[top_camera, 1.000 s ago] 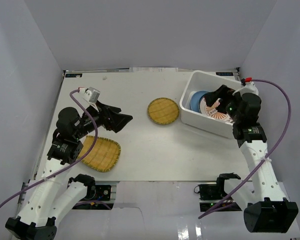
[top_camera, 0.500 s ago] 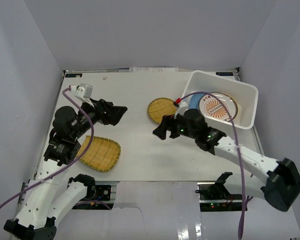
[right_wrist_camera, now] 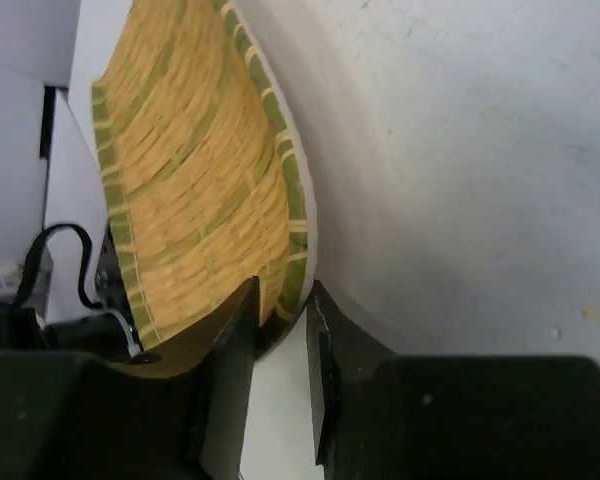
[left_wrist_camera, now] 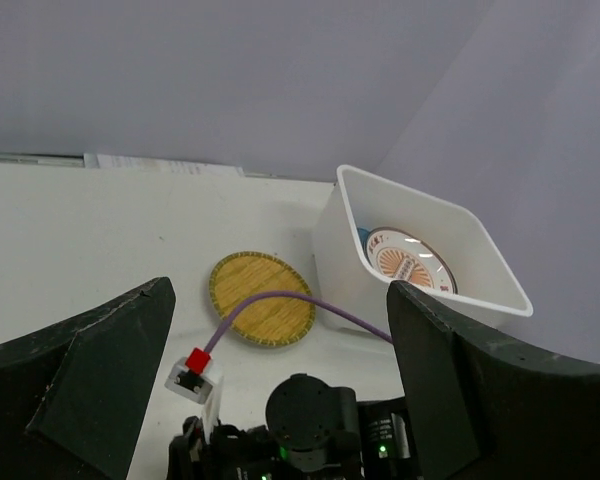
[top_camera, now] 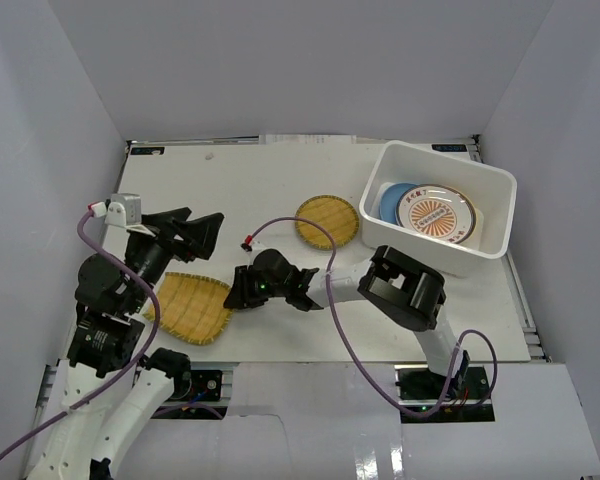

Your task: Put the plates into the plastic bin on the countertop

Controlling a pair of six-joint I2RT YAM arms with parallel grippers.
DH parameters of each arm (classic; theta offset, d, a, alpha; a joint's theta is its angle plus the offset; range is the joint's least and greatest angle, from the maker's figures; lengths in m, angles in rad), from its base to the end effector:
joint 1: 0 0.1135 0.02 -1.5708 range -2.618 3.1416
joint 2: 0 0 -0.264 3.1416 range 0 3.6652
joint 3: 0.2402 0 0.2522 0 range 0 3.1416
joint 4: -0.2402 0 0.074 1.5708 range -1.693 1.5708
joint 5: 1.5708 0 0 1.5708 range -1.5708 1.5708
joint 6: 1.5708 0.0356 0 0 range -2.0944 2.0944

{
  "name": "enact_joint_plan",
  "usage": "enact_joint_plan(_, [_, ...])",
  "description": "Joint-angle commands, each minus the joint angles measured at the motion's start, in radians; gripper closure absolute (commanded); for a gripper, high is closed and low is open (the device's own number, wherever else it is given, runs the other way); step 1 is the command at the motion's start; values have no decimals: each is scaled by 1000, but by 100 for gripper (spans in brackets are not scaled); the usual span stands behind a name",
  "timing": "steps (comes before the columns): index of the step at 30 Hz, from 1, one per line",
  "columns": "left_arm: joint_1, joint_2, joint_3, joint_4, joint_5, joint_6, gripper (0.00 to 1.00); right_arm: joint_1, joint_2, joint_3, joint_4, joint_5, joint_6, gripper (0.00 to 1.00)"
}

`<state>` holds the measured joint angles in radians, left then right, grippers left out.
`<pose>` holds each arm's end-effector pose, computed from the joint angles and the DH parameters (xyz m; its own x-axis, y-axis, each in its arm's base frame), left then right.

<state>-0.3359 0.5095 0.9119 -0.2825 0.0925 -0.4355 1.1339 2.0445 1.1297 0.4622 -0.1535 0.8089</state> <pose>0.0934 -0.0361 0.4065 -0.0726 -0.4196 -0.9048 0.4237 0.8083 -0.4088 0.1794 0.3970 0.1432 -0.8177 -0.0611 -0.5724 -0.5244 0.4893 0.6968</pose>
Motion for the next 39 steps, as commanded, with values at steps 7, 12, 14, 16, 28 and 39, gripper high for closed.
enact_joint_plan(7, [-2, -3, 12, -84, 1, 29, 2, -57, -313, -106, 49, 242, -61, 92])
enact_joint_plan(12, [-6, 24, -11, -72, 178, -5, 2, -281, -708, -229, -169, 330, -230, 92])
enact_joint_plan(14, [-11, 40, -40, -54, 229, -17, 2, -446, -886, -248, -308, 339, -302, 92])
enact_joint_plan(16, [-17, 40, -111, -28, 269, -29, 2, -654, -1021, -246, -446, 292, -359, 92])
enact_joint_plan(28, [-48, 148, -286, -4, 300, -110, 2, -1356, -951, -243, -551, -127, -363, 92])
enact_joint_plan(39, [-54, 518, -444, 408, 320, -379, 2, -1409, -811, -220, -553, -63, -313, 6])
